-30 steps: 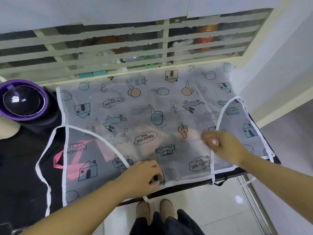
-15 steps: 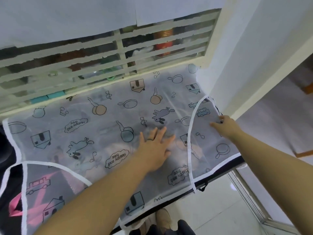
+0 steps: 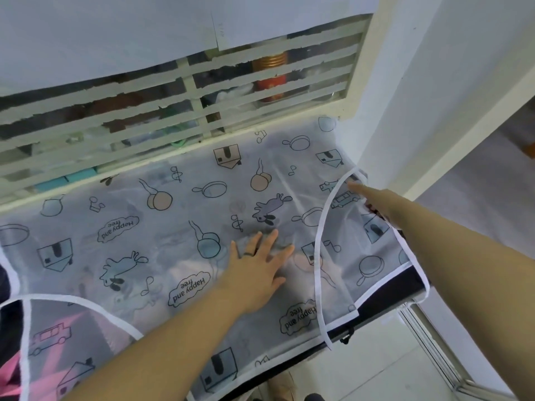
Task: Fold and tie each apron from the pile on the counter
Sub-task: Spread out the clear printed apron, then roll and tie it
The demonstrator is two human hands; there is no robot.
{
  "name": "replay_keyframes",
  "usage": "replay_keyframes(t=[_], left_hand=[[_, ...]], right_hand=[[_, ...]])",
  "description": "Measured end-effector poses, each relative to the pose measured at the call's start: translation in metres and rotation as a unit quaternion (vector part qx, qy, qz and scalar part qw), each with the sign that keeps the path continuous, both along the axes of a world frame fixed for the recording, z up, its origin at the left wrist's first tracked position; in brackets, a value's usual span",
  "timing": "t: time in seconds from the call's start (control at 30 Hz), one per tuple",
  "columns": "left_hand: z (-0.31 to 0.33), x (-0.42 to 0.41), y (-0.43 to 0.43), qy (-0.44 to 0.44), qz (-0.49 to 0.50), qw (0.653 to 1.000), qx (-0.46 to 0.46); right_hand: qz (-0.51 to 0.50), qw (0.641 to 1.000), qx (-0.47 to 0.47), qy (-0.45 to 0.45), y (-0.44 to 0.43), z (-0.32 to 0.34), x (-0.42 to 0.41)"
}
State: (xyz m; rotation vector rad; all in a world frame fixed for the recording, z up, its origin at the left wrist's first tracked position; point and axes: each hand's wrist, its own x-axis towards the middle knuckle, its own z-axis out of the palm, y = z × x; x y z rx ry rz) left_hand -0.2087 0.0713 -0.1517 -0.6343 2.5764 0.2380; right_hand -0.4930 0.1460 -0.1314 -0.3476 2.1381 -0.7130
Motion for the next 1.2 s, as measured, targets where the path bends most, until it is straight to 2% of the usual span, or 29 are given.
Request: replay_keyframes(t=[0.1,0.23,0.33,0.4,0.5,0.57,0.73,0.83,1.0,1.1,1.2], left_hand=[[-0.001,0.000,-0.001,-0.002,-0.005,1.000,-0.001],[0.001,0.001,0.000,0.002,-0.009,1.000,0.014],[0.008,0.000,-0.006,0.049,0.030,0.995,0.082],[0.018,-0.003,-0.016,0.112,0.108,0.972,0.174],[0.041,-0.015,-0.028,0.211,0.209,0.919,0.258],[0.058,-0.023,-0.032,0.265,0.283,0.867,0.313],[0.089,-0.016,-0.026,0.374,0.390,0.672,0.507],[0.089,0.025,-0.047,0.412,0.385,0.556,0.611],[0.100,0.133,-0.079,0.486,0.463,0.403,0.622],[0.126,0.185,-0.086,0.528,0.437,0.380,0.621],[0.143,0.217,-0.092,0.550,0.416,0.424,0.588]], right_hand=[[0.011,1.000,-0.026,0.004,-0.002,0.016,-0.005],[0.098,0.994,-0.047,0.025,-0.009,0.057,-0.005],[0.158,0.981,-0.110,0.011,-0.015,0.101,0.016],[0.186,0.969,-0.163,-0.019,-0.018,0.131,0.039],[0.241,0.940,-0.219,-0.100,-0.023,0.172,0.080],[0.293,0.919,-0.234,-0.120,-0.028,0.192,0.109],[0.312,0.915,-0.244,-0.081,-0.052,0.205,0.171],[0.356,0.902,-0.234,-0.073,-0.066,0.205,0.210],[0.467,0.862,-0.196,0.004,-0.079,0.191,0.279],[0.546,0.822,-0.150,0.066,-0.087,0.174,0.314],[0.575,0.801,-0.149,0.081,-0.095,0.159,0.339]])
